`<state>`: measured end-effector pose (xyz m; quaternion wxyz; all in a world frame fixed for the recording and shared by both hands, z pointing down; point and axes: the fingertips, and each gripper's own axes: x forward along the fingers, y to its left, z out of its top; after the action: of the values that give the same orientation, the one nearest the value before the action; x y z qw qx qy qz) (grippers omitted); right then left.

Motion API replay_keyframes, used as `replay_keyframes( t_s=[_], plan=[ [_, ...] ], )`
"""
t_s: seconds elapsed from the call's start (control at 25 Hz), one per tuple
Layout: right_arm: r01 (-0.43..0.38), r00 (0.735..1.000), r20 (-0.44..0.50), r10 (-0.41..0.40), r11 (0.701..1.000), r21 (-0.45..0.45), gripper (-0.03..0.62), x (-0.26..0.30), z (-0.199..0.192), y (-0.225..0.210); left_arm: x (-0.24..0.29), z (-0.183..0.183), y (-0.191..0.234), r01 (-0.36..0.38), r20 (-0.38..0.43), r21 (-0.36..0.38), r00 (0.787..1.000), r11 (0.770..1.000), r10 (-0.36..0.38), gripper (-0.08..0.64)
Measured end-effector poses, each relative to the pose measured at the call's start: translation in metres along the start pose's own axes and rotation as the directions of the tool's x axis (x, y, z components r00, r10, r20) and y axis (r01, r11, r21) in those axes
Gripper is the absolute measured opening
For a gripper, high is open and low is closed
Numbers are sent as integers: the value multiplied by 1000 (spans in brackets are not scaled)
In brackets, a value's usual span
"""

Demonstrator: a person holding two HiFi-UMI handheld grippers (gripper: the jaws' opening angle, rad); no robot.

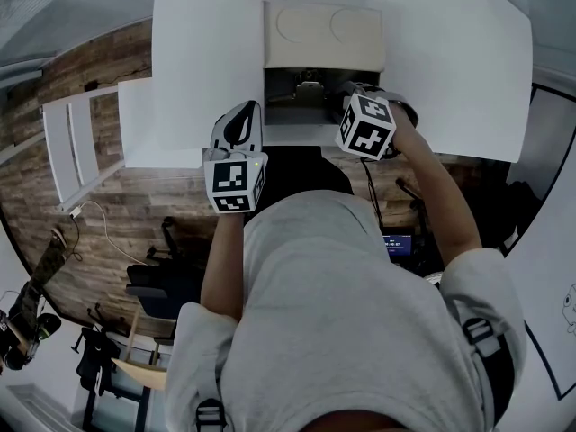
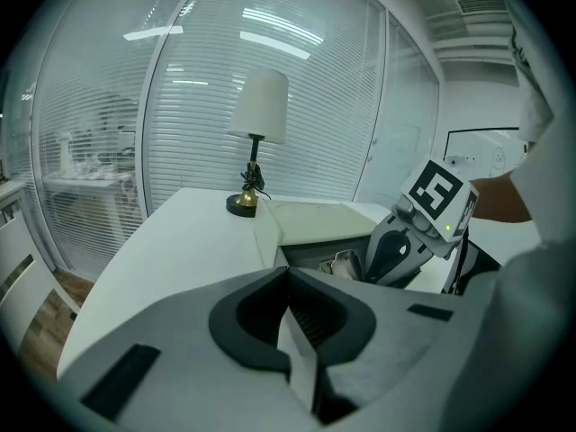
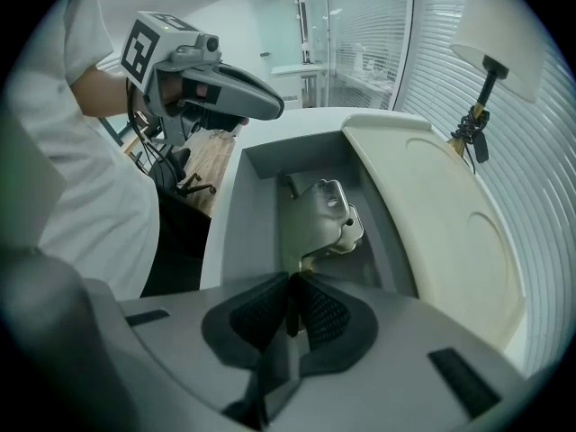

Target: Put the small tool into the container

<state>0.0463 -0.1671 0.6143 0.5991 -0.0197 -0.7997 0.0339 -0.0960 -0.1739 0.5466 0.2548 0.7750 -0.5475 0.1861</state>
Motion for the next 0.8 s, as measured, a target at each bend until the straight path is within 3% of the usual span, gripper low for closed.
replay_keyframes(
  t_s=[0.16,0.28,0.44,0.56,0.68,0.8],
  plan=[
    [47,999,13,-47,999,7,42,-2,2,-1,-4,-1,-1,8,5,3,1000,1000,-8,21],
    [83,996,41,-84,996,32,133,-9,7,-6,-8,1,-2,16,11,7,1000,1000,-16,21],
    [126,989,76,-130,990,61,133,-20,13,-9,-10,9,-6,36,31,14,999,999,-37,21],
    [184,964,167,-208,972,148,102,-36,27,-13,-11,13,-9,58,33,27,998,998,-58,21],
    [209,906,285,-313,916,341,47,-55,45,-20,-9,14,-10,71,23,27,997,997,-71,21],
    [209,837,331,-435,814,542,31,-68,50,-24,-9,20,-14,101,37,26,994,995,-102,21]
  ],
)
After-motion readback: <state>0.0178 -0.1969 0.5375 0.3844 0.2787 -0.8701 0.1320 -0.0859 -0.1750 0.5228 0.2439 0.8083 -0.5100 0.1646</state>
